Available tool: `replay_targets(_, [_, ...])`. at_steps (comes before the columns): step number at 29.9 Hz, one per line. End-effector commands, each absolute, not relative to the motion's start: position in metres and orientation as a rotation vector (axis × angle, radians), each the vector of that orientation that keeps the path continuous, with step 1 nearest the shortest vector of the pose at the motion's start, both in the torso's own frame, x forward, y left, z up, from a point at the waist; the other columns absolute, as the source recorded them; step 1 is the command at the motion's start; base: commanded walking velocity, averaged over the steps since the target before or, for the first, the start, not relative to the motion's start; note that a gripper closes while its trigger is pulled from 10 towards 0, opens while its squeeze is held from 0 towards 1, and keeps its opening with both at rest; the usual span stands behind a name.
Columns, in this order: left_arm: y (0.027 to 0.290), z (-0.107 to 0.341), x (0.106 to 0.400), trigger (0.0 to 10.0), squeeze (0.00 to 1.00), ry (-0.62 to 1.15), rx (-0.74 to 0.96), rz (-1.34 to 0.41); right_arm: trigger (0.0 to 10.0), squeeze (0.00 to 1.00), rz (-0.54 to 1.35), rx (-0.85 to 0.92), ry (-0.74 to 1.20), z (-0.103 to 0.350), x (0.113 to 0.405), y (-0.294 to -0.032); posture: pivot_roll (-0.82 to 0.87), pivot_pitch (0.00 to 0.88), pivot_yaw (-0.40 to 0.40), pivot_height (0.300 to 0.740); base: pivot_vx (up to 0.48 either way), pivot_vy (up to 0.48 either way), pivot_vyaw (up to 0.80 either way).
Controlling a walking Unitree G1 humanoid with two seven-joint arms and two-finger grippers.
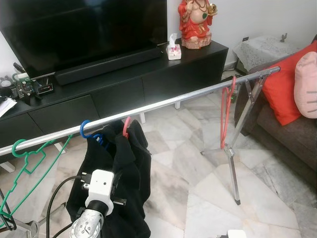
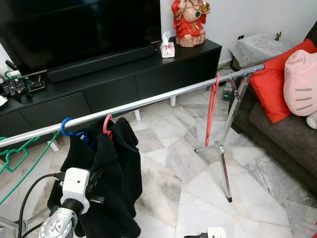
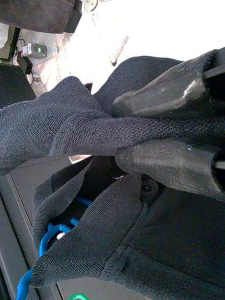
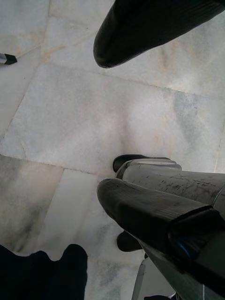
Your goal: Hang hanger
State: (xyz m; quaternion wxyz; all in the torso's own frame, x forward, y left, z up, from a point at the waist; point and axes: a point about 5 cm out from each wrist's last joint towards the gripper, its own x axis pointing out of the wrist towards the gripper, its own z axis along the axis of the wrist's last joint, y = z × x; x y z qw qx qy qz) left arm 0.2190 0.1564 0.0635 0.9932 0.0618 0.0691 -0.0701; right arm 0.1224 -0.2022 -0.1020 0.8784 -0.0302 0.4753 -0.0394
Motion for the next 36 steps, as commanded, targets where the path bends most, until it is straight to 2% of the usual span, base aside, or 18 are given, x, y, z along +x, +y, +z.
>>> replay_targets(1, [0.1582,0.0759,0.2229,10.0,0.00,0.084,0.130,-0.136,10.0,0.00,-0.073,-0.040,1.034,-0.1068,0.1110,-0.1957,-0.14,0.000,0.087,0.740,0.000,0.000,0.00])
replay_targets(9, [0.1568,0.0759,0.2228,10.0,0.00,0.084,0.126,-0.140,10.0,0.00,-0.068,-0.045,1.035,-0.1068,0.1108,-0.1959,-0.14,0.000,0.087,0.740,0.000,0.000,0.00])
replay_targets(36, [0.1543,0.0743,0.2216,10.0,0.00,0.094,0.119,-0.142,10.0,0.00,-0.046,-0.062,1.046,-0.1073,0.1100,-0.1956,-0.14,0.000,0.087,0.740,-0.257,0.000,0.00])
